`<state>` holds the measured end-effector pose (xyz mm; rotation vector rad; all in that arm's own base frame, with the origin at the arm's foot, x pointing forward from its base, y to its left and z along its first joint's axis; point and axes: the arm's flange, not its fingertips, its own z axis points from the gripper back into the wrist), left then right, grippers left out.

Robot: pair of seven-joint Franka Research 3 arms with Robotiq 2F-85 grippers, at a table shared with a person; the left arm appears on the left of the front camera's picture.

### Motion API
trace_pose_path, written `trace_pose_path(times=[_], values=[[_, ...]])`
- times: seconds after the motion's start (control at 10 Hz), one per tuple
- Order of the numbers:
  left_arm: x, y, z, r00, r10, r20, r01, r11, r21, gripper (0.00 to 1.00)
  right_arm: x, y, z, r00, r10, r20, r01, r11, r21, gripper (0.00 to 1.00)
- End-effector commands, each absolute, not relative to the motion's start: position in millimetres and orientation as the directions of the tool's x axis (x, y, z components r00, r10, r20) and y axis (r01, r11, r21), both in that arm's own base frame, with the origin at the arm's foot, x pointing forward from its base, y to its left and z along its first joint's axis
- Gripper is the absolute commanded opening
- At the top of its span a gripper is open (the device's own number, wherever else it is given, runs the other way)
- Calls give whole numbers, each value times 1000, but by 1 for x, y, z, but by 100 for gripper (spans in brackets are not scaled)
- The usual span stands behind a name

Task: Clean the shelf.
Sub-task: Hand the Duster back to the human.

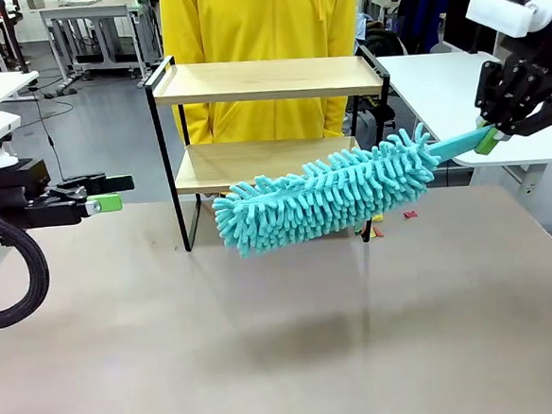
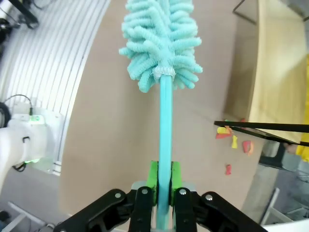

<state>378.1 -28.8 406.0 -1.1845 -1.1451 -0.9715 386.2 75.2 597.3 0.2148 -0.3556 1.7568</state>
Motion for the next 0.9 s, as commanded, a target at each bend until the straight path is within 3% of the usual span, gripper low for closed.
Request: trace_pose_path(times=[0.0,0.5,0.8], values=[[377,-15,405,165,23,986,973,159,-167,100,385,81,597,-228,925,304,-972,-201,-119,13],[378,-16,405,178,20,984,969,171,-178,100,384,85,596,-221,927,304,-974,-194,-117,13],[366,-47,388,126,77,989,973,183,-138,100,404,71,566,-95,899,428,-995,-89,-35,13]])
